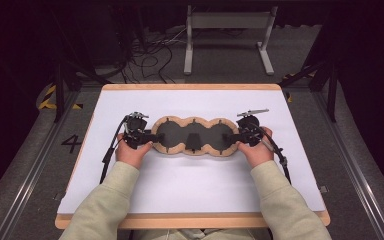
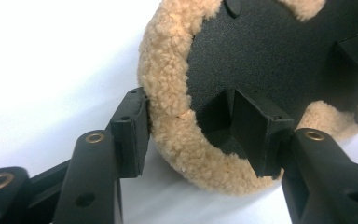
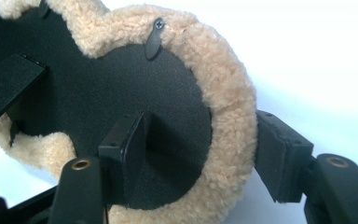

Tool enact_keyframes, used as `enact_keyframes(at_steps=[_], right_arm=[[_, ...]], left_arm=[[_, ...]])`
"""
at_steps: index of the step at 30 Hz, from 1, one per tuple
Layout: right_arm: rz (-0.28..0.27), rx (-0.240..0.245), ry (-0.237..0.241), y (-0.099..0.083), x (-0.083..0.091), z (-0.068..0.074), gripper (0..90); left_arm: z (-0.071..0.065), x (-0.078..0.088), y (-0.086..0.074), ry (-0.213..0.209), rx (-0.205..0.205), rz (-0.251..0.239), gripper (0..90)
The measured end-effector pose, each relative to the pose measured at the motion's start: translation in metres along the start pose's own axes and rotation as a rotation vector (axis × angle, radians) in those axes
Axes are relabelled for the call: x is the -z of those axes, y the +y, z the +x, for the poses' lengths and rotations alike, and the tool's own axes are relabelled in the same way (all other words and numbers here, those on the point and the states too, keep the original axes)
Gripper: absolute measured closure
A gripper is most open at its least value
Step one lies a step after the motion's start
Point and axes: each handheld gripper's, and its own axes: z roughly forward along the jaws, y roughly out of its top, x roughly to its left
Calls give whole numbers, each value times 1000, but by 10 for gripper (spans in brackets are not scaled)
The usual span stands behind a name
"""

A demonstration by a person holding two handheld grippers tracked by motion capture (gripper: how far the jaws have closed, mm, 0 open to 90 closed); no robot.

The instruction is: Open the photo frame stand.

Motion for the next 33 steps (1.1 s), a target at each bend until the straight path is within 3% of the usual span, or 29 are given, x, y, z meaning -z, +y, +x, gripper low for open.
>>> enact_keyframes(at_steps=[5, 10, 19, 22, 26, 33], right_arm=[[-75, 29, 4, -11, 12, 1, 470], [-112, 73, -2, -18, 24, 5, 514], [-135, 129, 0, -27, 41, 14, 530], [-136, 140, 17, -30, 48, 16, 529], [-140, 151, 61, -37, 58, 17, 529], [-135, 186, 99, -46, 68, 20, 520]], left_arm=[[-5, 9, -5, 14, -28, -16, 543], [-8, 19, -10, 8, -39, -26, 578], [-14, 34, -20, -10, -61, -43, 583], [-16, 40, -24, -21, -75, -45, 584], [-14, 46, -31, -70, -73, -46, 585], [-18, 54, -41, -71, -106, -34, 588]])
